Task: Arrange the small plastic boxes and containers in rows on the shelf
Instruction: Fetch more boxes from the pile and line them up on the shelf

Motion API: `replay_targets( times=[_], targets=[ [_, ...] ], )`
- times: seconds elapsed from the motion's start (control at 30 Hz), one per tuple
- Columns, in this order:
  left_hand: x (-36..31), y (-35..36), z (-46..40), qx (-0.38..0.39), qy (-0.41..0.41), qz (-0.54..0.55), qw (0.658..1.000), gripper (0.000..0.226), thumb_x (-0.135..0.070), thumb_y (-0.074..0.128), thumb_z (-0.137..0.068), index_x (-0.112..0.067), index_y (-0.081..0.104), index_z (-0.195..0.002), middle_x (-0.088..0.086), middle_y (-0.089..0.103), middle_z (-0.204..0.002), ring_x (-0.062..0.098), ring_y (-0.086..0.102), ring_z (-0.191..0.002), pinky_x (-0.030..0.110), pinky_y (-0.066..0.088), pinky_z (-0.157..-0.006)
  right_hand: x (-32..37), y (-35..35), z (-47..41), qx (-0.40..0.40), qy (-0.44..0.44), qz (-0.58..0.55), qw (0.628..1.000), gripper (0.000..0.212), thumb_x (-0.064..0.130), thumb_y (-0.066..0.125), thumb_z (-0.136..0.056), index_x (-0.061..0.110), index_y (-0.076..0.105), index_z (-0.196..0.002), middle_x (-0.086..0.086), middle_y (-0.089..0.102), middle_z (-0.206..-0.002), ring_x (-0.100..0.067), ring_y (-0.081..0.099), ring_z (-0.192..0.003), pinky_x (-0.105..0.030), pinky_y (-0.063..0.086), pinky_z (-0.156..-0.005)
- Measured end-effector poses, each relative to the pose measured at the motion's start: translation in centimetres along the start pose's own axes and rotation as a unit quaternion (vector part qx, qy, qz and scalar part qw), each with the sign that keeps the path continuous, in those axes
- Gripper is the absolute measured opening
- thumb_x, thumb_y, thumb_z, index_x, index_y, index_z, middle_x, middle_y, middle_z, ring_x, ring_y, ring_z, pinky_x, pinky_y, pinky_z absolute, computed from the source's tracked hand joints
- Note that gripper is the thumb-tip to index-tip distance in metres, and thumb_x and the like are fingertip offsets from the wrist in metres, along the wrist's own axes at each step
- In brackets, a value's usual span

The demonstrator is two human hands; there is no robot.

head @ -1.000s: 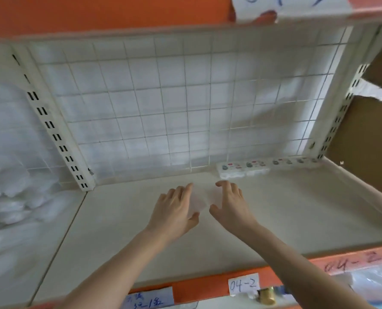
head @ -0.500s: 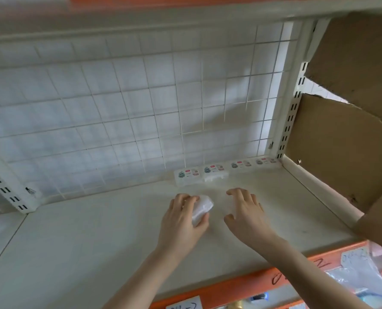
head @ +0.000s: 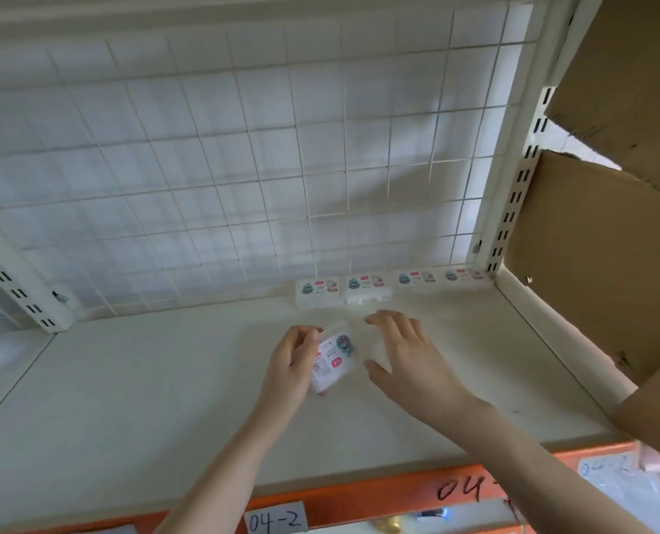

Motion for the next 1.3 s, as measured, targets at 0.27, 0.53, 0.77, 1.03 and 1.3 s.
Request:
replay_targets(
  times=[0.27, 0.53, 0.77, 1.03, 1.3],
  targets=[
    [0.2, -0.6, 0.2, -0.027, -0.038, 0.172, 0.984, 0.029, -0.004, 0.036, -0.096, -0.013, 0.058, -0.112, 0.009, 0.067, -0.1, 0.022, 0.067, -0.086, 0.041, 0.054, -0.068, 1.8, 1.7, -1.9, -0.007, 0.032, -0.178, 0.984, 0.063, 0.023, 0.062, -0.089, 0.016, 0.027, -0.142, 0.002, 0.038, -0.132, -0.009, 0.053, -0.097, -0.015, 0.041, -0.083],
    [0.9, -0.6, -0.3, 0.0, -0.031, 0.165, 0.986, 0.042, 0.002, 0.049, -0.087, -0.015, 0.049, -0.126, 0.012, 0.066, -0.101, 0.017, 0.066, -0.089, 0.028, 0.051, -0.075, 2.9, 2.1, -3.3, 0.009, 0.08, -0.264, 0.961, 0.069, 0.036, 0.068, -0.084, 0.017, 0.032, -0.14, 0.002, 0.047, -0.128, -0.009, 0.055, -0.102, -0.016, 0.045, -0.085],
    [1.5, -0.8, -0.9, 0.021, 0.021, -0.05, 0.998, 0.045, 0.002, 0.046, -0.09, -0.025, 0.044, -0.125, 0.0, 0.062, -0.108, 0.012, 0.061, -0.095, 0.022, 0.049, -0.082, 3.3, 2.2, -5.0, 0.053, 0.033, -0.116, 0.991, 0.065, 0.021, 0.063, -0.087, 0.016, 0.032, -0.143, -0.001, 0.044, -0.138, -0.019, 0.041, -0.125, -0.027, 0.038, -0.099],
    [2.2, -3.0, -2.1, -0.025, 0.128, -0.431, 0.893, 0.051, -0.027, 0.071, -0.079, -0.015, 0.052, -0.125, 0.004, 0.053, -0.12, 0.027, 0.045, -0.113, 0.034, 0.038, -0.091, 3.5, 3.2, -5.8, 0.044, 0.003, 0.054, 0.998, 0.057, 0.04, 0.058, -0.088, 0.021, 0.038, -0.139, 0.0, 0.034, -0.141, -0.023, 0.034, -0.128, -0.036, 0.033, -0.103],
    [1.7, -2.7, -3.7, 0.018, 0.3, -0.514, 0.803, 0.038, -0.023, 0.085, -0.054, -0.026, 0.067, -0.088, -0.011, 0.064, -0.094, 0.016, 0.063, -0.09, 0.028, 0.05, -0.066, 2.7, 2.8, -3.3, -0.022, 0.048, 0.063, 0.997, 0.045, 0.035, 0.053, -0.092, 0.022, 0.044, -0.133, 0.002, 0.043, -0.134, -0.023, 0.041, -0.122, -0.034, 0.035, -0.099]
  ],
)
Point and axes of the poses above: each hand's wrist, its own z-axis away from the middle knuckle, its own y-axis out of the palm, x = y × z, the point moved 1 cm from there along -z, towards the middle knuckle
